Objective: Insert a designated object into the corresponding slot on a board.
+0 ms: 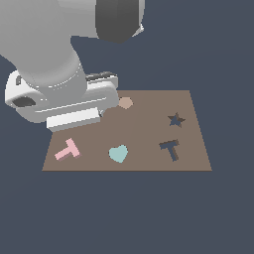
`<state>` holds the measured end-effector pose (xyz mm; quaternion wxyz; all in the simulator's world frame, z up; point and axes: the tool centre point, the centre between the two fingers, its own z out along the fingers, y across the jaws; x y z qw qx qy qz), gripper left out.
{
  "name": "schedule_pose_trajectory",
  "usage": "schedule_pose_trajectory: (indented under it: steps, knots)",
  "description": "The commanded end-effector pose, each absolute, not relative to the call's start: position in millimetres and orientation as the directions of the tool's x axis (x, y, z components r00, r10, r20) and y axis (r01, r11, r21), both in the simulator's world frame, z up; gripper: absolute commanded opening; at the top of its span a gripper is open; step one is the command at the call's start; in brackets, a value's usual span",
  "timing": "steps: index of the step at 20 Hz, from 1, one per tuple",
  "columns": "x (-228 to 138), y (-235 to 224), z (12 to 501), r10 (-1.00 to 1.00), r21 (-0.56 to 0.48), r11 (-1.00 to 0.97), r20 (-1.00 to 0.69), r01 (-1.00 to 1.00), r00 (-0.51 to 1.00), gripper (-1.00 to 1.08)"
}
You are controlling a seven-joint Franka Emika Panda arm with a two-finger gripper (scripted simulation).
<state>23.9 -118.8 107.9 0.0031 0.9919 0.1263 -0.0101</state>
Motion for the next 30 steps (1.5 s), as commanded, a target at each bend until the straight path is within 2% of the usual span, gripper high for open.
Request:
schedule_pose_trajectory:
  steps: [1,16,30]
  knots:
    - [33.4,-130.6,98.2,0.308,0.002,-0.951,-0.017,0.308,0.951,1.00]
    - [85.9,-171.9,57.4,0.542,0.000,-0.840,-0.003,0.542,0.840,1.00]
    - [97.9,-177.1,49.5,0.582,0.000,-0.813,0.000,0.582,0.813,1.00]
